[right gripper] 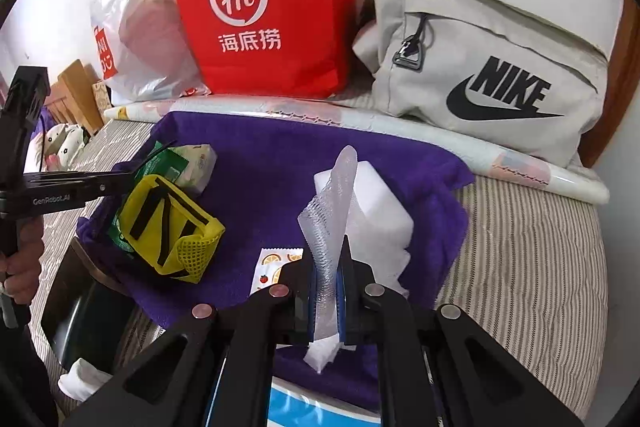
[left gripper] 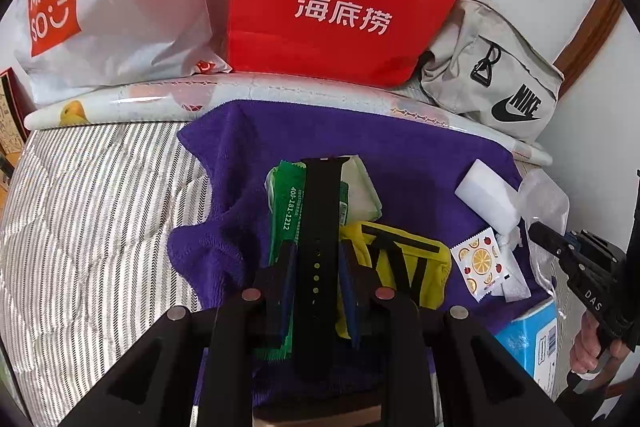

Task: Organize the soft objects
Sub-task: 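Open the right gripper over the towel releasing the mesh bag while the left gripper holds the strap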

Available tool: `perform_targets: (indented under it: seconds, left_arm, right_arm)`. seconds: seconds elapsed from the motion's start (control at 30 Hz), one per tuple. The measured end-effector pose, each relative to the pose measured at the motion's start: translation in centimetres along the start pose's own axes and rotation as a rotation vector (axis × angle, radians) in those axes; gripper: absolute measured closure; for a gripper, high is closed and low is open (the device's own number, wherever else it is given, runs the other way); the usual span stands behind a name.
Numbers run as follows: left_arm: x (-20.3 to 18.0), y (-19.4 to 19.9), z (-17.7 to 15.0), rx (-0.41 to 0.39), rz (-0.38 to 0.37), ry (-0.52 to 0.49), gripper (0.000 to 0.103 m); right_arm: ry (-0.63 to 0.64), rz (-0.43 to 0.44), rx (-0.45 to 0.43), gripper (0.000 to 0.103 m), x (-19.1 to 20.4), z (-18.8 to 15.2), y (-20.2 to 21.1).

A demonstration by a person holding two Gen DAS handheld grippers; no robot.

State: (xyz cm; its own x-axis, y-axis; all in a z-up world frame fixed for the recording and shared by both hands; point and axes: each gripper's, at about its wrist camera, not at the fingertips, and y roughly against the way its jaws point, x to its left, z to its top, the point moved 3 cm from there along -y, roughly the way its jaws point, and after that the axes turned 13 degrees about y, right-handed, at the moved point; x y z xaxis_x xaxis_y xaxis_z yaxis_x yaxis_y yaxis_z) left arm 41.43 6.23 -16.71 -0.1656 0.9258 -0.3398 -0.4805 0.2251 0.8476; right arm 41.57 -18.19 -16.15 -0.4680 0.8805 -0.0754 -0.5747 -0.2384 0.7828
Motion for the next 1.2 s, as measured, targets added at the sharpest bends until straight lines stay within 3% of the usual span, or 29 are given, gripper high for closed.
perform_targets:
  seconds: [0.17, 0.23, 0.4, 0.57, 0.7, 0.87, 1.2]
  left_arm:
    - [0.2, -0.6, 0.2, 0.018, -0.006, 0.011, 0.082]
    - [0.2, -0.7, 0.2, 0.020, -0.005, 0.007, 0.082]
    - [0.1, -0.9, 0.4, 0.028, -0.008, 0.008, 0.082]
    - [0.2, -0.9, 0.5, 0.041, -0.016, 0.017, 0.081]
    - [0.3, -0.7, 0.5, 0.049, -0.025, 0.015, 0.075]
    - [0.3, 0.1, 0.5, 0.037, -0.041, 0.020, 0.068]
    - [0.6, 2.8, -0.5, 0.014, -0.044, 0.020, 0.068]
  right_arm:
    - [-0.010, 0.021, 0.013, 0.092, 0.0, 0.2, -0.8]
    - [-0.013, 0.035, 0.021, 0.087, 0.0, 0.2, -1.1]
    - [-0.009, 0.041, 0.005, 0.062, 0.3, 0.4, -1.2]
    - [-0.041, 0.050, -0.009, 0.059, 0.0, 0.8, -1.2]
    - [-0.060, 0.074, -0.016, 0.048, 0.0, 1.1, -0.9]
    - [-0.053, 0.069, -0.040, 0.043, 0.5, 1.5, 0.0]
    - [-0.053, 0.086, -0.064, 0.043, 1.8, 0.8, 2.6]
